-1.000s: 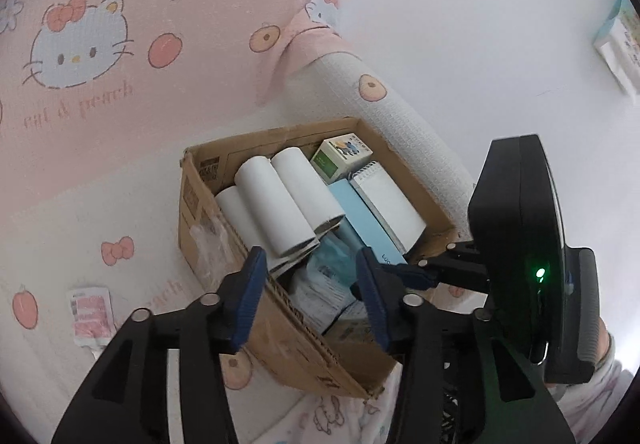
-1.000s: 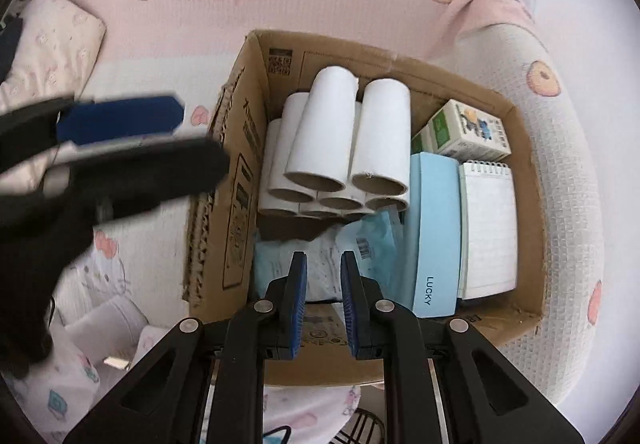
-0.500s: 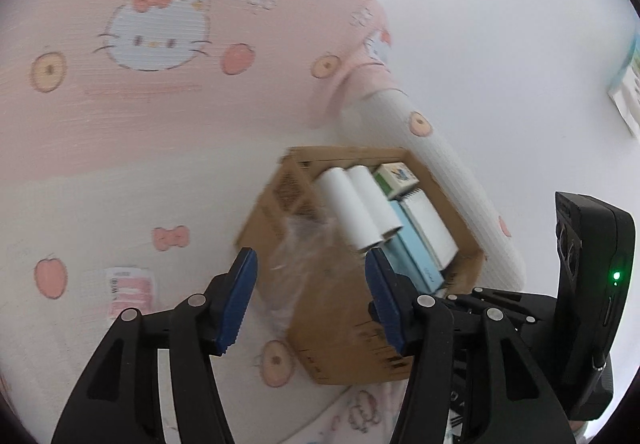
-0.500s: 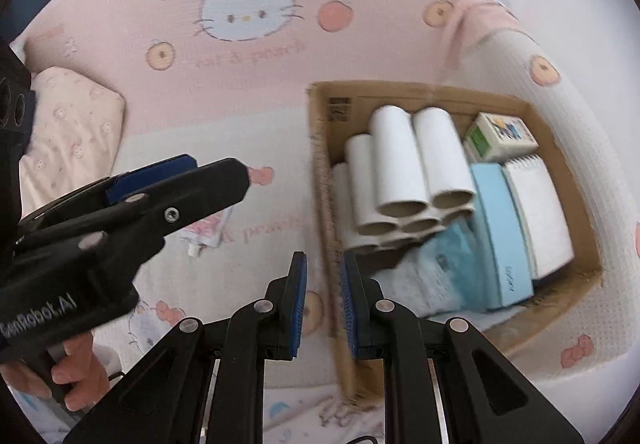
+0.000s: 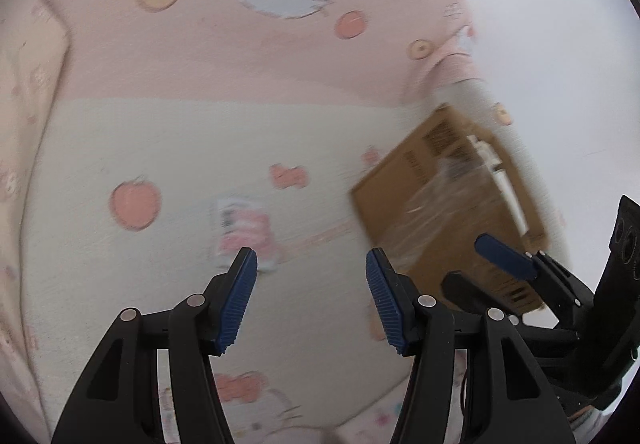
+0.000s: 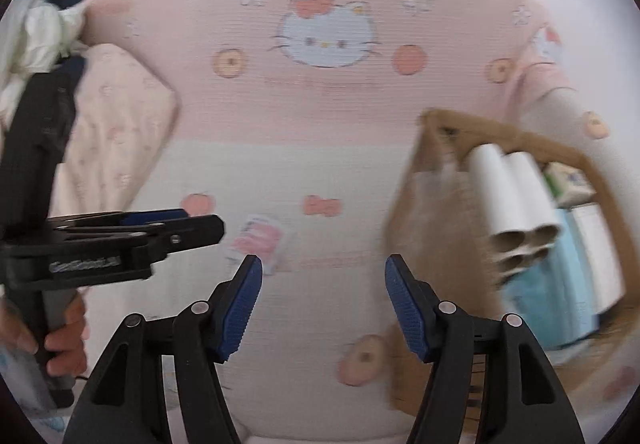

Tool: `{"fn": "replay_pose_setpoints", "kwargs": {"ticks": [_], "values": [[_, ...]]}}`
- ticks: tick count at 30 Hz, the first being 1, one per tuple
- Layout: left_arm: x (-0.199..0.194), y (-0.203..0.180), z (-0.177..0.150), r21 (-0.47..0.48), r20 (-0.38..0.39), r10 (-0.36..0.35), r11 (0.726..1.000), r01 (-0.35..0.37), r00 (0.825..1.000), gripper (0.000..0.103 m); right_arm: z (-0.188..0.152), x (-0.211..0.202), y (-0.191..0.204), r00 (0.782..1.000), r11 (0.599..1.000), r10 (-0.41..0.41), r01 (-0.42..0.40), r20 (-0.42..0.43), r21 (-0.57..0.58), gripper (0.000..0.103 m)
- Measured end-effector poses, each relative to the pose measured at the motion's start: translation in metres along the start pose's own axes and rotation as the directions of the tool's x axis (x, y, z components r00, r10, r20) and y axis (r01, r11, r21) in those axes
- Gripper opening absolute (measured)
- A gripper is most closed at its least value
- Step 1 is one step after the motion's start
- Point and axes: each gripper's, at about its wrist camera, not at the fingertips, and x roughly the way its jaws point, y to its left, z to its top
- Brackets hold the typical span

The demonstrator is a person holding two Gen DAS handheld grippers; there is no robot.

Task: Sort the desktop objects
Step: 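Move the open left gripper over the red-printed sachet on the bed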

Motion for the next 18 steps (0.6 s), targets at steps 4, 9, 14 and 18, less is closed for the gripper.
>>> {"fn": "replay_pose_setpoints", "kwargs": {"ticks": [4, 9, 14, 18], "values": [[0.01, 0.034, -0.014, -0.072, -0.019, 0.007, 0.997, -0.009, 1.0, 0.066, -0.011, 0.027, 0.01, 1.0, 1.0, 0.007, -0.007, -0.021, 0.003, 0.063], [0.028, 0.079, -0.026, -0.233, -0.021, -0.032, 0.972, 0.027, 0.999, 0.065, -0.021, 0.077, 0.015, 0.99, 0.996, 0.057, -0.047, -0.13, 0.077, 0.063], [0.035, 0.087, -0.02, -0.241, 0.01, -0.044, 0.969, 0.045, 0.999, 0.054, -0.02, 0.109, 0.02, 0.98, 0.994, 0.086, -0.072, -0.179, 0.086, 0.063], [0.06, 0.098, -0.015, -0.309, -0.028, -0.066, 0.949, 0.054, 0.997, 0.05, -0.012, 0.126, 0.022, 0.972, 0.993, 0.11, -0.1, -0.206, 0.058, 0.063]]}}
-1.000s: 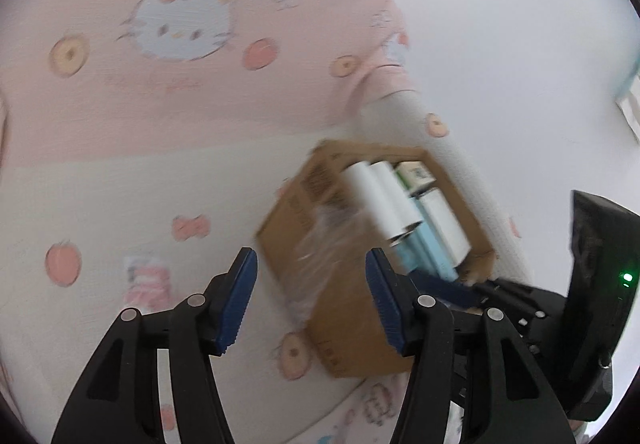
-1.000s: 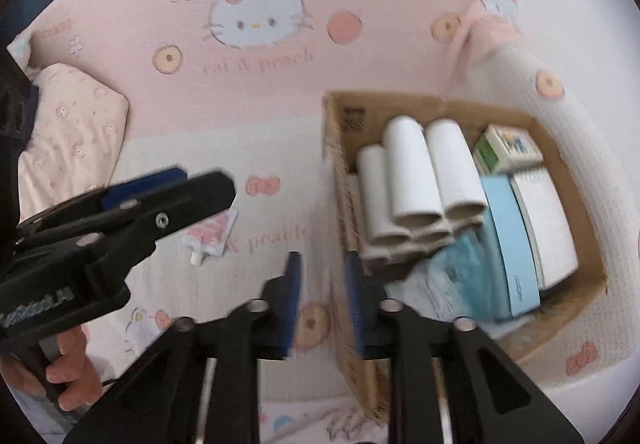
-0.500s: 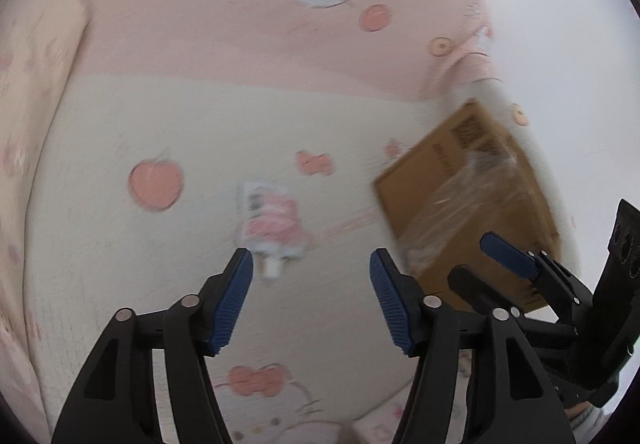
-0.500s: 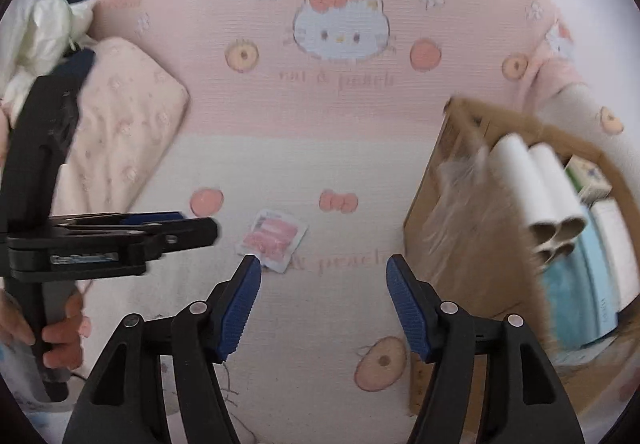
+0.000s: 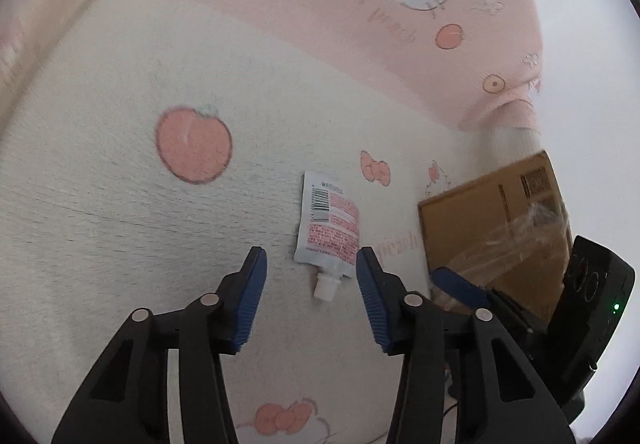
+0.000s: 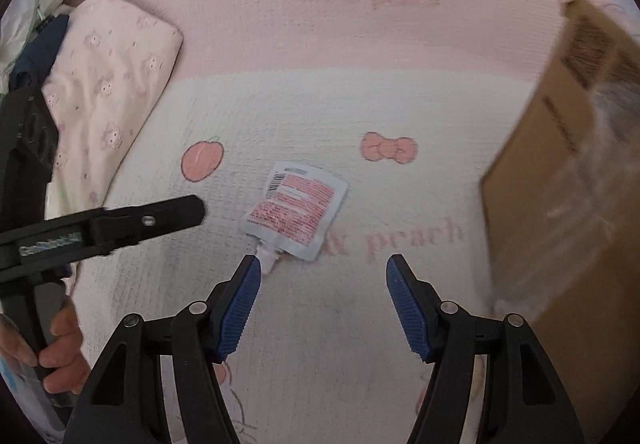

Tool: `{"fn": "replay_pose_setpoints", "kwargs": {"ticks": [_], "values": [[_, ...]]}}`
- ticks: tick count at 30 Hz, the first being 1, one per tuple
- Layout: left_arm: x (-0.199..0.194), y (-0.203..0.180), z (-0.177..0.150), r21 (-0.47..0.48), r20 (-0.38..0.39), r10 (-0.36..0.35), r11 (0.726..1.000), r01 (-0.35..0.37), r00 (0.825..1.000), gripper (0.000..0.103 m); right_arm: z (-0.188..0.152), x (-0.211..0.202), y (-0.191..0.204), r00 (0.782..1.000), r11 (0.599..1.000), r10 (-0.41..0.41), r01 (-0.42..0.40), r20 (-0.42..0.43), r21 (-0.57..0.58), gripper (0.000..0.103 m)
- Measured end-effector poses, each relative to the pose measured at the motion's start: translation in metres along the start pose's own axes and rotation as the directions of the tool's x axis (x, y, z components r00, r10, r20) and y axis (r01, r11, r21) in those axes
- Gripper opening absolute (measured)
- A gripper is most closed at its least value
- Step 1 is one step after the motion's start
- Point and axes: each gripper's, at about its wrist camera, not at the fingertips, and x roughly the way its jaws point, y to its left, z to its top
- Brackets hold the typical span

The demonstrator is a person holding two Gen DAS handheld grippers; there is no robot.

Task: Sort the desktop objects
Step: 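Move the open left gripper over the red-printed sachet on the bed, then close the left gripper on the red-printed sachet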

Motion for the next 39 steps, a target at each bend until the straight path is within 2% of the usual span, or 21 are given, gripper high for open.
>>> {"fn": "replay_pose_setpoints", "kwargs": {"ticks": [3, 6, 9, 11, 13, 18, 21, 24, 28, 30, 32, 34, 38, 39], "values": [[0.019, 0.011, 0.002, -0.066, -0.04, -0.048, 0.997, 0.046, 0.998, 0.049, 0.008, 0.023, -0.006, 0.998, 0.999, 0.048, -0.048, -0.044, 0.003, 0.064], [0.031, 0.007, 0.004, -0.025, -0.034, -0.025, 0.999, 0.024, 0.999, 0.046, 0.007, 0.043, -0.014, 0.994, 0.997, 0.058, -0.054, -0.092, 0.051, 0.064], [0.034, 0.0, 0.006, 0.008, -0.026, 0.002, 1.0, -0.002, 1.0, 0.044, 0.006, 0.05, -0.021, 0.991, 0.991, 0.105, -0.097, -0.081, 0.095, 0.064], [0.038, -0.003, 0.009, 0.007, -0.027, -0.009, 1.0, 0.01, 1.0, 0.036, 0.006, 0.051, -0.022, 0.992, 0.99, 0.103, -0.096, -0.067, 0.1, 0.064], [0.043, -0.004, 0.011, -0.01, -0.044, -0.029, 1.0, 0.028, 0.999, 0.033, 0.007, 0.052, -0.02, 0.992, 0.989, 0.113, -0.107, -0.056, 0.102, 0.064], [0.052, -0.008, 0.005, -0.015, -0.083, -0.035, 0.999, 0.034, 0.996, 0.021, 0.008, 0.053, -0.012, 0.989, 0.99, 0.14, -0.138, -0.047, 0.037, 0.064], [0.055, -0.009, -0.002, -0.039, -0.095, -0.052, 0.998, 0.049, 0.994, 0.021, 0.008, 0.066, -0.009, 0.99, 0.993, 0.119, -0.119, -0.074, -0.002, 0.064], [0.059, -0.01, -0.005, -0.078, -0.105, -0.085, 0.994, 0.077, 0.991, 0.021, 0.005, 0.065, -0.004, 0.996, 0.996, 0.079, -0.081, -0.043, -0.046, 0.065], [0.062, -0.023, -0.009, 0.007, -0.124, -0.053, 0.998, 0.054, 0.991, 0.021, -0.005, 0.06, -0.007, 1.0, 0.999, 0.023, -0.024, -0.018, -0.035, 0.065], [0.058, -0.032, -0.01, 0.068, -0.118, -0.025, 0.997, 0.033, 0.993, 0.023, -0.01, 0.057, -0.01, 1.0, 1.0, -0.009, 0.009, -0.024, -0.019, 0.064], [0.054, -0.038, -0.006, 0.115, -0.115, -0.021, 0.993, 0.035, 0.993, 0.039, -0.013, 0.055, -0.011, 1.0, 1.0, -0.019, 0.019, -0.021, -0.011, 0.064], [0.052, -0.042, 0.0, 0.149, -0.103, -0.022, 0.988, 0.038, 0.994, 0.05, -0.016, 0.054, -0.008, 0.999, 0.999, -0.032, 0.031, -0.02, -0.023, 0.062], [0.054, -0.052, 0.023, 0.242, -0.09, 0.018, 0.97, 0.004, 0.996, 0.052, -0.021, 0.059, 0.0, 0.995, 0.994, -0.094, 0.093, -0.02, -0.056, 0.058], [0.056, -0.053, 0.03, 0.259, -0.095, 0.023, 0.966, 0.002, 0.995, 0.052, -0.02, 0.059, 0.001, 0.995, 0.994, -0.098, 0.097, -0.017, -0.058, 0.054]]}}
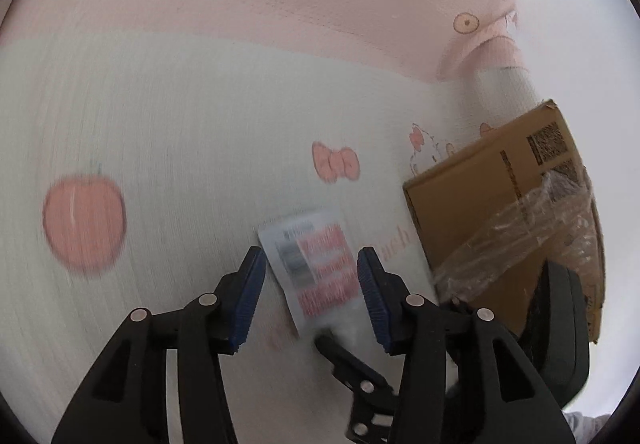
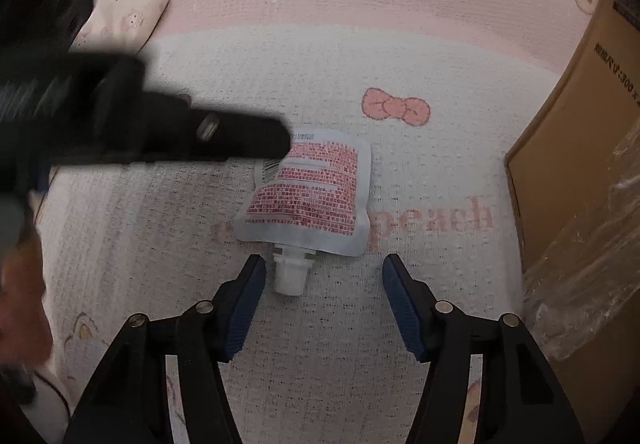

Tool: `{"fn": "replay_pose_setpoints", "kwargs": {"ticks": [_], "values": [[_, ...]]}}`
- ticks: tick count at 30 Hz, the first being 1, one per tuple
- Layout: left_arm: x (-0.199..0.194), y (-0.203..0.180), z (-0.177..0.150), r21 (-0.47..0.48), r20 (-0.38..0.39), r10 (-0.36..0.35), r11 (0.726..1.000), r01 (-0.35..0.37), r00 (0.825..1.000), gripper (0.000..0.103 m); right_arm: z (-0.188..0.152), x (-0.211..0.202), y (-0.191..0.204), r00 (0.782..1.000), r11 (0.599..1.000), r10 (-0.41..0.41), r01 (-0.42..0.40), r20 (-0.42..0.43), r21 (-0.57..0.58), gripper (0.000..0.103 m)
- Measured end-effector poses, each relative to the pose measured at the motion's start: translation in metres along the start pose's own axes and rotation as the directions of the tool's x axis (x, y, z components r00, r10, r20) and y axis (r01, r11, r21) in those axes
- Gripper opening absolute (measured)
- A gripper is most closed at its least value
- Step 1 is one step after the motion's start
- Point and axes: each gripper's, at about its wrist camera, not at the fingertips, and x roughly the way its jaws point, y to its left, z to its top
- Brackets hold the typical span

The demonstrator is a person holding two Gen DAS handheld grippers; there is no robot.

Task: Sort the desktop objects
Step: 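Close the left gripper on the red-printed sachet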

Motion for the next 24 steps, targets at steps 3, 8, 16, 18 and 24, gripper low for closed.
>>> {"fn": "replay_pose_setpoints", "kwargs": {"ticks": [3, 8, 16, 18, 24], "values": [[0.01, 0.0, 0.016, 0.059, -0.013, -0.034, 0.998, 0.035, 0.999, 0.052, 0.004, 0.002, 0.0, 1.0, 1.0, -0.008, 0.008, 0.01, 0.008, 0.043], [0.03, -0.001, 0.025, 0.142, -0.085, -0.047, 0.988, 0.059, 0.995, 0.047, 0.007, 0.005, -0.003, 1.0, 1.0, -0.004, 0.003, 0.012, 0.014, 0.042], [0.025, 0.02, 0.012, 0.026, -0.129, -0.129, 0.991, 0.134, 0.983, 0.033, 0.007, 0.005, -0.016, 1.0, 1.0, 0.008, -0.008, -0.006, 0.019, 0.019], [0.026, 0.021, 0.0, 0.0, -0.183, -0.176, 0.984, 0.179, 0.967, 0.029, 0.007, 0.005, -0.021, 1.0, 0.999, 0.03, -0.03, -0.001, 0.035, 0.019], [0.019, -0.008, -0.021, 0.161, -0.166, -0.043, 0.984, 0.07, 0.985, 0.029, 0.005, 0.007, -0.022, 0.999, 0.999, 0.039, -0.039, 0.006, -0.019, 0.017]]}}
